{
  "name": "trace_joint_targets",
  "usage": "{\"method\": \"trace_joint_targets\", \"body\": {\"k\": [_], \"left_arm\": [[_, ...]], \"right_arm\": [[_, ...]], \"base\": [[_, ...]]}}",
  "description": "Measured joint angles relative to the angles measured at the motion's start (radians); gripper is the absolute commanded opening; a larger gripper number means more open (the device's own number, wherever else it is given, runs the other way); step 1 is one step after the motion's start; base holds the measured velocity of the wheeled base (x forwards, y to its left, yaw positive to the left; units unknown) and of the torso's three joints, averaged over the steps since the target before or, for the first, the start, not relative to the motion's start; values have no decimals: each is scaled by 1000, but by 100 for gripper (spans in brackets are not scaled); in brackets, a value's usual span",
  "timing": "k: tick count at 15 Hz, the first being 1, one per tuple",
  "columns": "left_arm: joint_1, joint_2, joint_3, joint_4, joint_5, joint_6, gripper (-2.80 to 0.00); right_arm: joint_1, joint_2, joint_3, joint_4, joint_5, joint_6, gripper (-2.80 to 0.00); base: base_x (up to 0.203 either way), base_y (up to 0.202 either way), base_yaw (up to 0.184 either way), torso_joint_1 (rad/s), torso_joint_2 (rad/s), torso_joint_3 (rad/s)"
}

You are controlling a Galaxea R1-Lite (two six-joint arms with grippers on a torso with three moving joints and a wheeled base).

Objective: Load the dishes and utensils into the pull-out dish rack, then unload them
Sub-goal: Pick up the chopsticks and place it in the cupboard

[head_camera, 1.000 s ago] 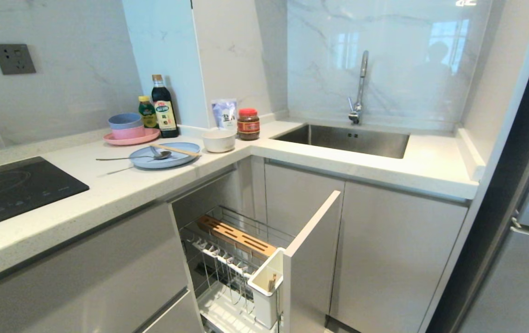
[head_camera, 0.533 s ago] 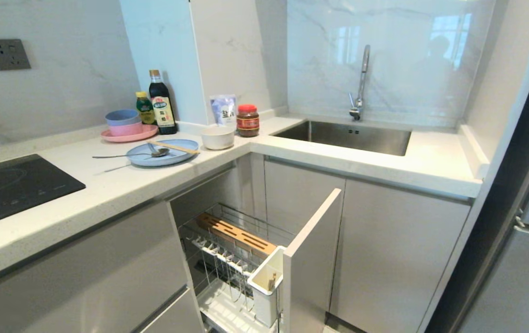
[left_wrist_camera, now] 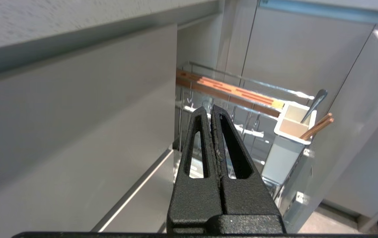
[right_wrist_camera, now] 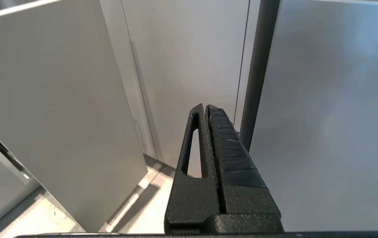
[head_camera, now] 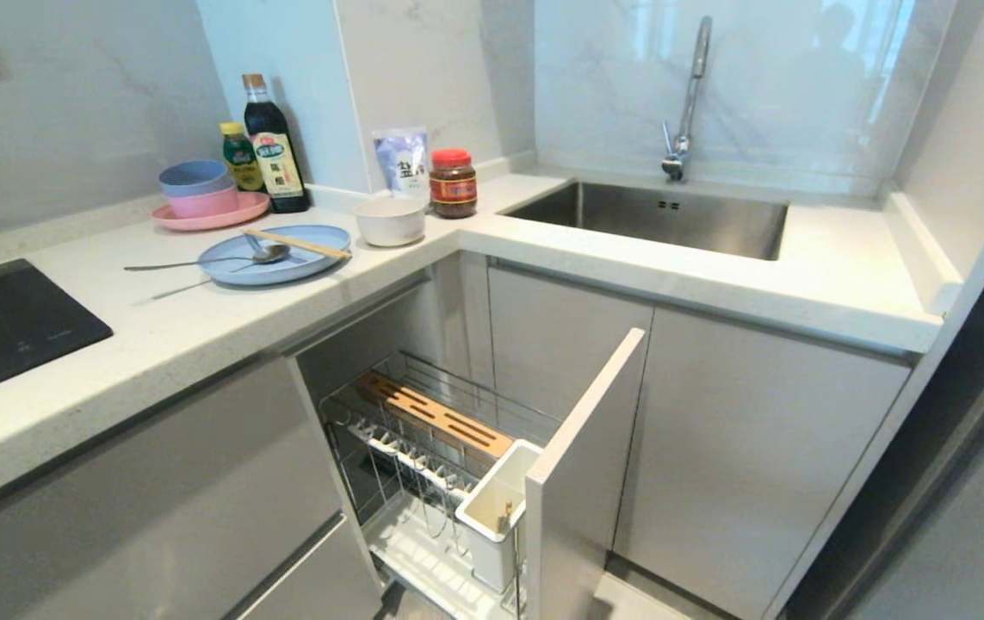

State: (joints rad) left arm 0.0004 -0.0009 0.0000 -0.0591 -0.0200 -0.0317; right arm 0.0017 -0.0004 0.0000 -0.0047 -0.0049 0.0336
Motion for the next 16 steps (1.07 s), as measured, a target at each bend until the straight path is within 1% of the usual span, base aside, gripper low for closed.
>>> {"method": "trace_joint_targets", "body": {"k": [16], "left_arm": [[0,1,0,0,0,-8,-280]], "right_arm": [[0,0,0,0,0,0,-280]], "base": [[0,0,0,3,2,-197]]}}
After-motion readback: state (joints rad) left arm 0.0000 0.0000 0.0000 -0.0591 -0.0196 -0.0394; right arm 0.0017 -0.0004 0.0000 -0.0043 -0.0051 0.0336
